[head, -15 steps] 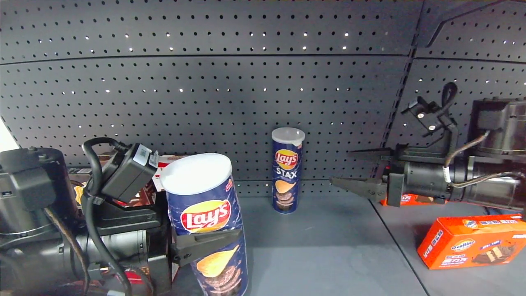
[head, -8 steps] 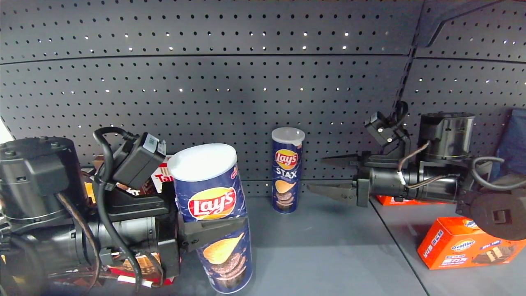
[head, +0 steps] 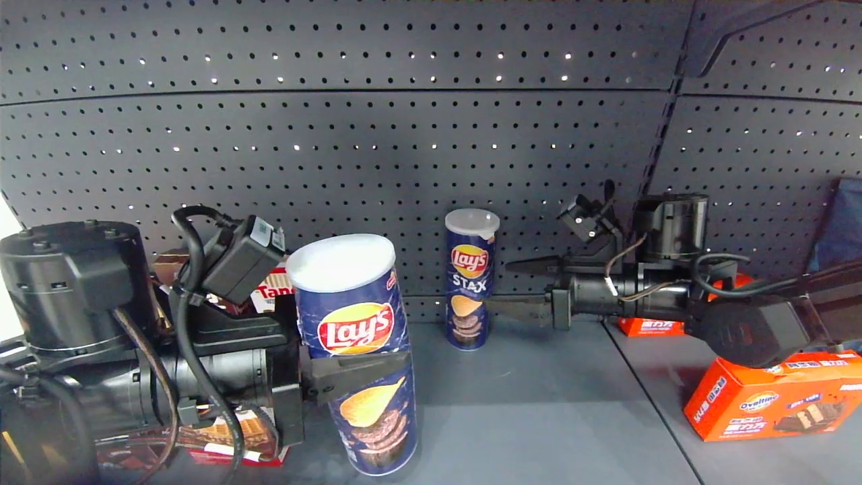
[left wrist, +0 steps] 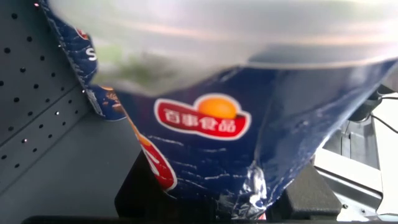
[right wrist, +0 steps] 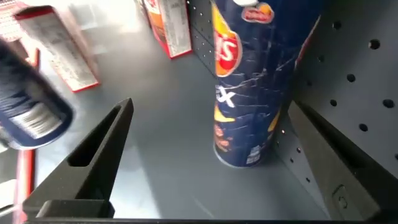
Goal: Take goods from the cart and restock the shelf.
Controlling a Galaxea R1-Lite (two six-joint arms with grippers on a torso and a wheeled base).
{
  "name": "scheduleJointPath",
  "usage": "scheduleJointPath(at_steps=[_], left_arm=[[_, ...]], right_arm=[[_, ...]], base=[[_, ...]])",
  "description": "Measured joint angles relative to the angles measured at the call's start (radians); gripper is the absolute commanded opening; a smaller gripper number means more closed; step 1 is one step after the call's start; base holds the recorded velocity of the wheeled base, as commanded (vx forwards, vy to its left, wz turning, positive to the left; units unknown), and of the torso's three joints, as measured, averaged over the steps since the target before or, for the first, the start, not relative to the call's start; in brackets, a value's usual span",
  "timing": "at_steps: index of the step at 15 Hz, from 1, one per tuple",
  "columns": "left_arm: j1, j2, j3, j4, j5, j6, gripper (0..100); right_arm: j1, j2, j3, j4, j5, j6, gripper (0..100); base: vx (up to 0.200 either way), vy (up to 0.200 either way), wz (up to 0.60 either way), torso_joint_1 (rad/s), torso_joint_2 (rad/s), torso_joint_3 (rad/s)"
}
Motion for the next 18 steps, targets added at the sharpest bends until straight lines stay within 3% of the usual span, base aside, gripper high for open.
scheduleJointPath(at_steps=[18], left_arm=[[0.003, 0.011, 0.006, 0.000, 0.003, -0.001, 0]], right_arm=[[0.011, 0.257, -0.207, 0.002, -0.011, -0.001, 100]], base=[[0.000, 0.000, 0.00, 0.000, 0.00, 0.000]])
